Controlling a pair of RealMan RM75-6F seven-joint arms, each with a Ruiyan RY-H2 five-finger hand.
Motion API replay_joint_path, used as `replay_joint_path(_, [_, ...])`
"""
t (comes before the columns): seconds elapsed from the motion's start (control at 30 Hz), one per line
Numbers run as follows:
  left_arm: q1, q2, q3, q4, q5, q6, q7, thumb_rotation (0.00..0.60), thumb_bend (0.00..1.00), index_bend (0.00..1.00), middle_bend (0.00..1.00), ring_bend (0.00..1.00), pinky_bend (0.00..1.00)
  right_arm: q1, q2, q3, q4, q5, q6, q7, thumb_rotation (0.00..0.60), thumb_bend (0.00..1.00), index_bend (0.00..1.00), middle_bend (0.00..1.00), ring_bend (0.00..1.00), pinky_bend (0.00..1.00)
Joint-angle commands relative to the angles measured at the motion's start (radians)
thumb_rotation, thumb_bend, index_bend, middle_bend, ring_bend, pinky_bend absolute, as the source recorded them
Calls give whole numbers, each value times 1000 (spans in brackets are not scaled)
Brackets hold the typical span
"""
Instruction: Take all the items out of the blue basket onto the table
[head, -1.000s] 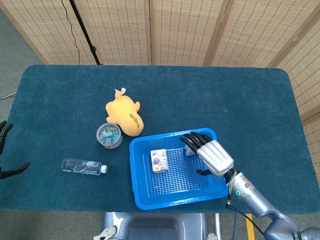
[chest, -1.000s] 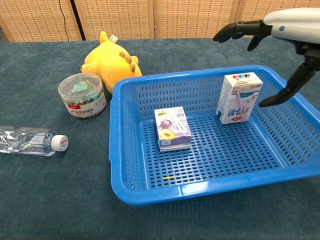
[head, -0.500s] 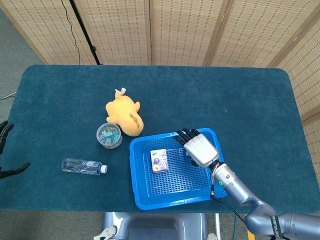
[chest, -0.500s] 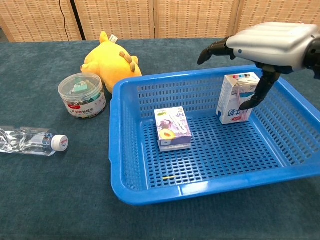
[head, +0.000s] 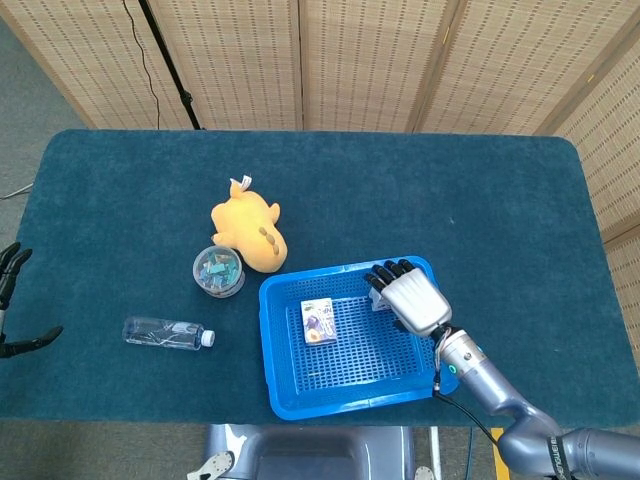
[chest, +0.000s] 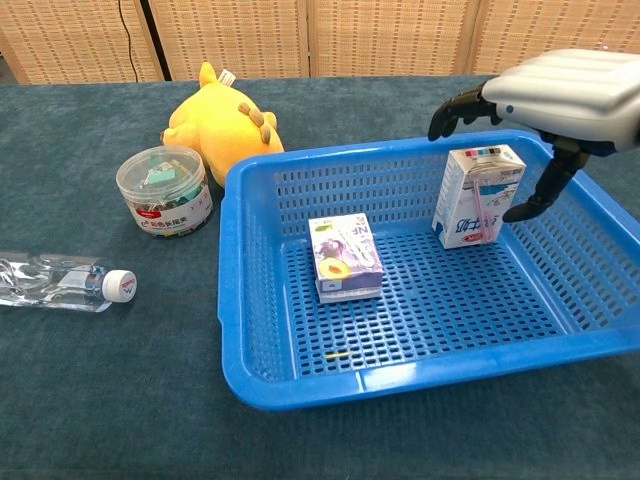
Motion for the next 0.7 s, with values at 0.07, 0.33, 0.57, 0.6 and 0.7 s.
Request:
replay_joint_path(0.07, [2, -1, -1, 0, 5, -2, 2, 600, 55, 0, 0, 0, 0, -2, -13, -11, 23, -4, 2, 13, 600, 0, 219, 245, 236, 272])
replay_joint_path(0.33, [6, -1, -7, 4, 9, -4, 0, 600, 55, 0, 0, 0, 0, 4, -32, -17, 72, 8, -1, 25, 600, 0, 224, 254, 246, 284])
replay_joint_path(0.57, [5, -3, -12, 3, 10, -12, 7, 600, 55, 0, 0, 0, 0, -1, -42, -28, 103, -2, 9, 49, 600, 0, 280, 324, 317, 344])
replay_joint_path(0.6, [6, -4, -12, 3, 10, -12, 7, 600, 55, 0, 0, 0, 0, -2, -45, -30, 111, -10, 12, 58, 600, 0, 293, 342, 334, 360])
replay_joint_path(0.7, [7, -4, -13, 2, 13, -12, 10, 600, 56, 0, 0, 0, 0, -4, -65, -33, 145, -39, 29, 89, 600, 77, 367, 419, 409, 438])
